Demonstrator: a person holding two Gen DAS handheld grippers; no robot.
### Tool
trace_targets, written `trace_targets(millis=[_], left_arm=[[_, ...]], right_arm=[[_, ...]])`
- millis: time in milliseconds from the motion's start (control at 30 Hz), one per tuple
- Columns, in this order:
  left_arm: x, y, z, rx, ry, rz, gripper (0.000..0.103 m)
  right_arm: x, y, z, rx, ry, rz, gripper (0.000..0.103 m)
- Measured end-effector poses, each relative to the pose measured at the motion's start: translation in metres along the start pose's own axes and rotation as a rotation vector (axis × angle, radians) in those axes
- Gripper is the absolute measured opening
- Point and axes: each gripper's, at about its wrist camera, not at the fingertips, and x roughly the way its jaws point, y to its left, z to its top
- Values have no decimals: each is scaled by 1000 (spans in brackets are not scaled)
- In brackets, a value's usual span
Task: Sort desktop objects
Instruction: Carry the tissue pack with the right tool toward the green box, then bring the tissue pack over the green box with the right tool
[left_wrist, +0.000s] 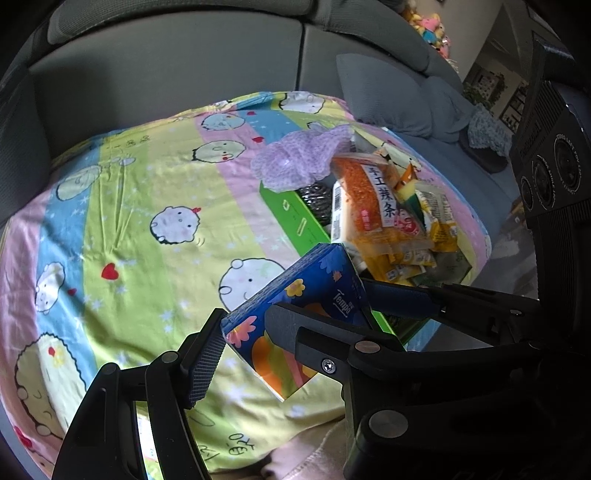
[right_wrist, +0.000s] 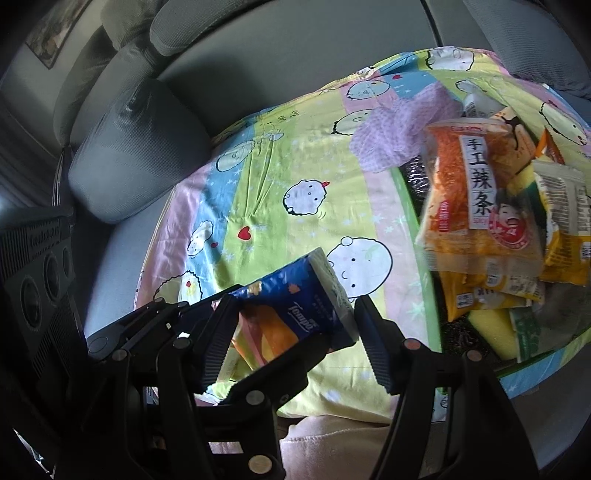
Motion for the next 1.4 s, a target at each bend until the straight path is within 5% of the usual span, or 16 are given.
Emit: trace_targets(millis=[1400], left_arm=[[29, -83, 9, 133, 32, -100, 69]], right_arm=[[-54, -71, -18, 150, -90, -81, 66]])
